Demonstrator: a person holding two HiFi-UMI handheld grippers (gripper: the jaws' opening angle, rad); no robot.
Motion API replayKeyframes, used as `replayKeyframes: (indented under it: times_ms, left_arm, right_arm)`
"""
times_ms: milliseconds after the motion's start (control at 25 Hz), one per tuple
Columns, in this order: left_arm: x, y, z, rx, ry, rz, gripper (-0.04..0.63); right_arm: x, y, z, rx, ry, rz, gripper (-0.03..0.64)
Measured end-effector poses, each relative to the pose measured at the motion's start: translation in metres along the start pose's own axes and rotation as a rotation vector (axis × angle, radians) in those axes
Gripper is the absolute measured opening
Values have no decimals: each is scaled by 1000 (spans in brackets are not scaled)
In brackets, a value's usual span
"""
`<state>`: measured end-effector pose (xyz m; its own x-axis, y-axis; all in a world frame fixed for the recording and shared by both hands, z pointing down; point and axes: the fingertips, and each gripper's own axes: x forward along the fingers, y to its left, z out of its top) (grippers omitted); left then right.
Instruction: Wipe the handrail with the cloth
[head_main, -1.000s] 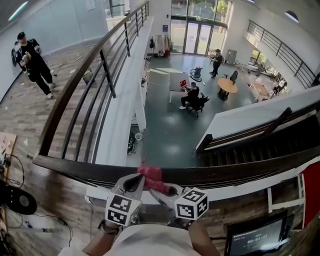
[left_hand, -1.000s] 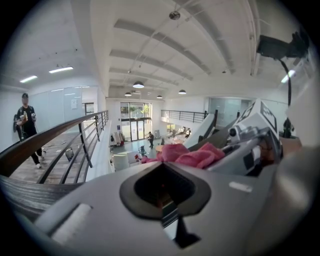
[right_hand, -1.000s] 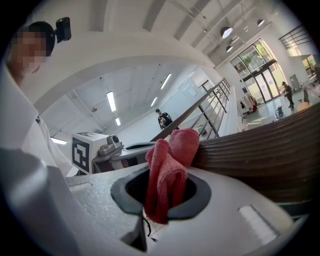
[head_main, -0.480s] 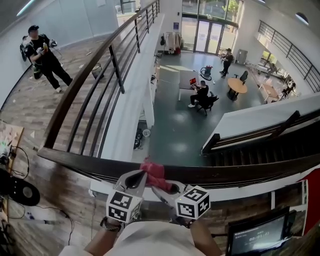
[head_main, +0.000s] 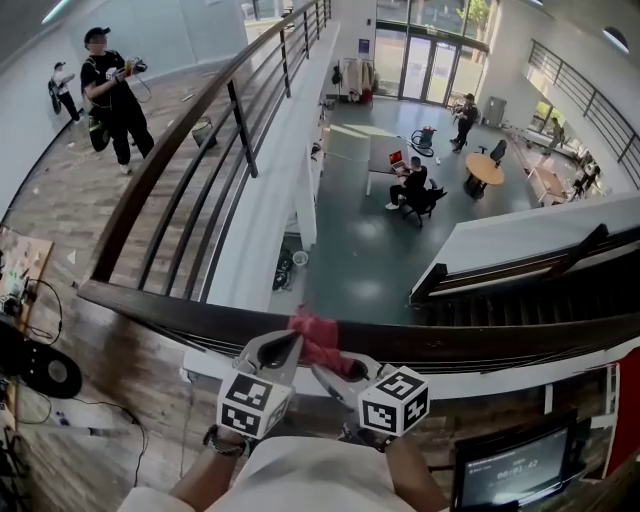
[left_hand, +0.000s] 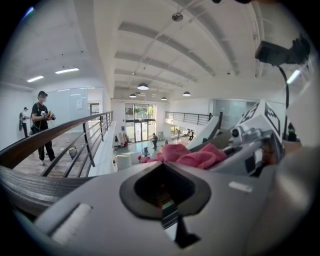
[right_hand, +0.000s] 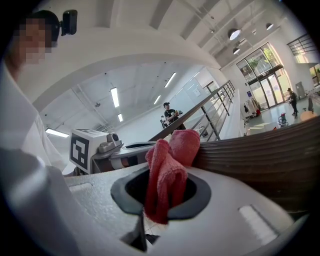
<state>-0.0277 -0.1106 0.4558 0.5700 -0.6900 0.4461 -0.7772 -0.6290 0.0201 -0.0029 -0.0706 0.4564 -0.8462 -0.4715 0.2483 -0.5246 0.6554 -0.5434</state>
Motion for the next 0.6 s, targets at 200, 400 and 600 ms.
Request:
replayKeyframes:
  times_ms: [200, 400, 600]
  left_arm:
    - [-1, -7, 3, 10, -10, 4, 3]
    - [3, -13, 5, 3, -23, -21, 3]
    - [8, -21, 5, 1, -25, -38, 3]
  right_arm:
    - [-7, 1, 0, -10, -11, -3, 61]
    - [-13, -3, 0, -4, -15, -16, 61]
    - [-21, -8, -2, 6, -23, -19, 61]
